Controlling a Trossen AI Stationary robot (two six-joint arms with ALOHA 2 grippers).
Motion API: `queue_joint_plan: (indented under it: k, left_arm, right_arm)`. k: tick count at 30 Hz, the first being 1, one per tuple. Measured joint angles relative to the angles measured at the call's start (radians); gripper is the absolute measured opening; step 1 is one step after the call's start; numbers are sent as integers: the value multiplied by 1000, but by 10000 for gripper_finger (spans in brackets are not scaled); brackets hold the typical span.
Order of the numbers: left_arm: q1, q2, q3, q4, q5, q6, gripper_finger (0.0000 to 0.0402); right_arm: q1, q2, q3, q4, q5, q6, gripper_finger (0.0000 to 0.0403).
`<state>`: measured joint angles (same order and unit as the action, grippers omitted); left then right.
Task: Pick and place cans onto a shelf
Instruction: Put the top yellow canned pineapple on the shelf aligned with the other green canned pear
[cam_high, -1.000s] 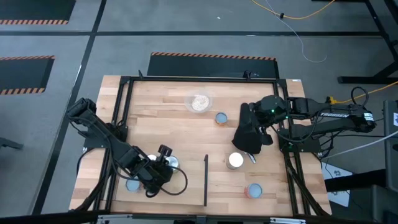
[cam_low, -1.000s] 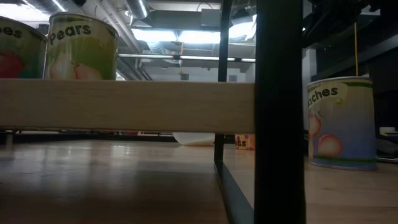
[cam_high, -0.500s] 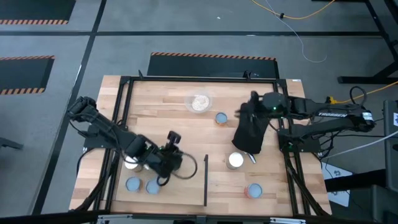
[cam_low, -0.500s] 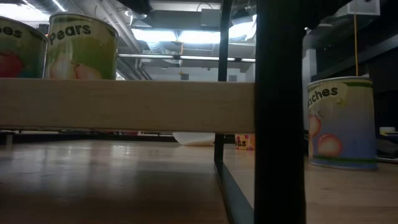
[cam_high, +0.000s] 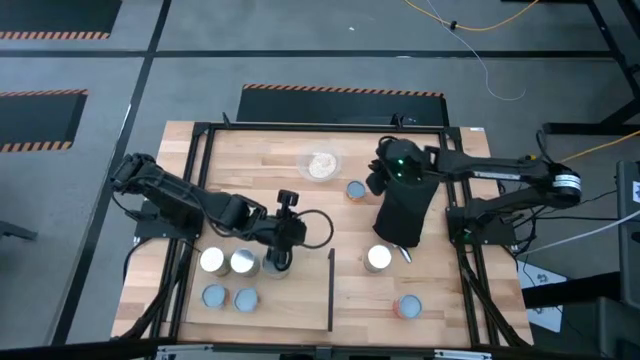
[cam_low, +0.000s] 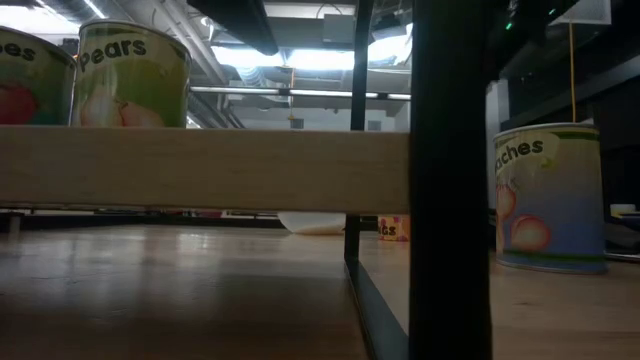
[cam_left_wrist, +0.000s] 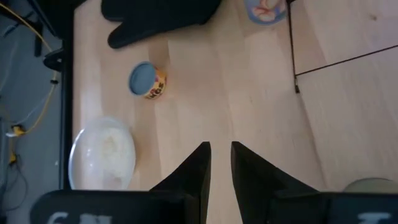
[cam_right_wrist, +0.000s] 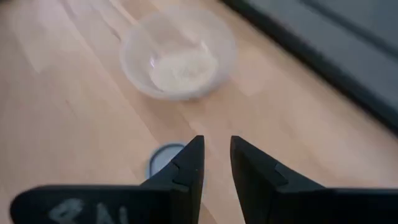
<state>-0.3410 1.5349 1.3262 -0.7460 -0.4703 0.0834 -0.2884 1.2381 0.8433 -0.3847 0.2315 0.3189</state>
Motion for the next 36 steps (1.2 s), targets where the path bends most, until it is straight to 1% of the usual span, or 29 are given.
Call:
queue_joint_plan:
  k: [3, 6, 8, 14, 20, 36]
  left_arm:
    - [7, 0, 0, 1, 33, -1, 55]
    - [7, 0, 0, 1, 45, -2, 55]
    - [7, 0, 0, 1, 47, -2, 55]
    - [6, 0, 0, 0, 46, -3, 55]
    - [6, 0, 0, 0, 46, -3, 55]
    - [6, 0, 0, 0, 46, -4, 55]
  right_arm:
    - [-56, 59, 0, 0, -112, 22, 83]
    - [-92, 115, 0, 0, -230, 22, 83]
    - [-104, 150, 0, 0, -270, 22, 83]
    - [-115, 247, 0, 11, -278, 22, 83]
    - [-115, 316, 0, 35, -279, 21, 83]
    - [-115, 412, 0, 84, -280, 18, 83]
